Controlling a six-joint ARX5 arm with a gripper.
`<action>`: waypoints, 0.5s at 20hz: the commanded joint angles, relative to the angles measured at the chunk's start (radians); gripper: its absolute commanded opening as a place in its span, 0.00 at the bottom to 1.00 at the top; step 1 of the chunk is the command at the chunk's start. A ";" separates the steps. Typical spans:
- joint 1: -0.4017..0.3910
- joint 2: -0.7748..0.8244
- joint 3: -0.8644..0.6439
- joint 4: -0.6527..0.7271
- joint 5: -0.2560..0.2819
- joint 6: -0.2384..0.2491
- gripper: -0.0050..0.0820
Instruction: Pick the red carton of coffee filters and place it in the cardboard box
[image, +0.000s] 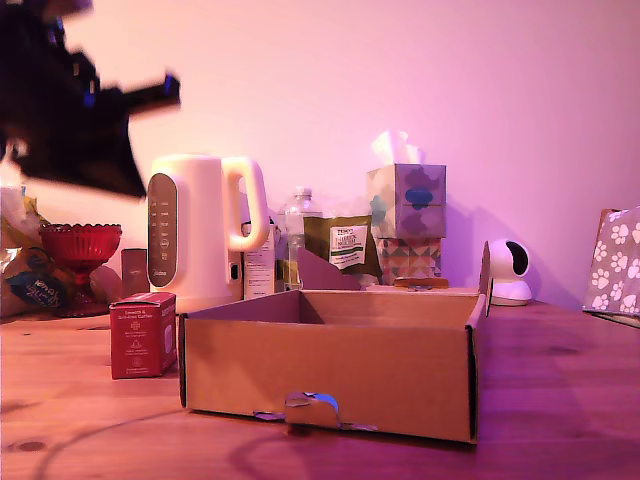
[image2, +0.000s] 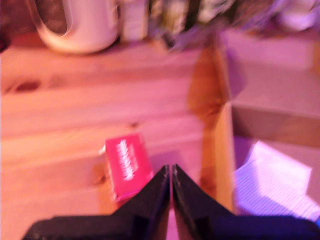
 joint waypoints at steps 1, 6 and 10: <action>0.000 0.019 -0.008 -0.009 -0.006 -0.010 0.07; 0.002 0.032 -0.008 0.003 -0.013 -0.027 0.64; 0.031 0.089 -0.008 0.042 -0.011 -0.029 0.74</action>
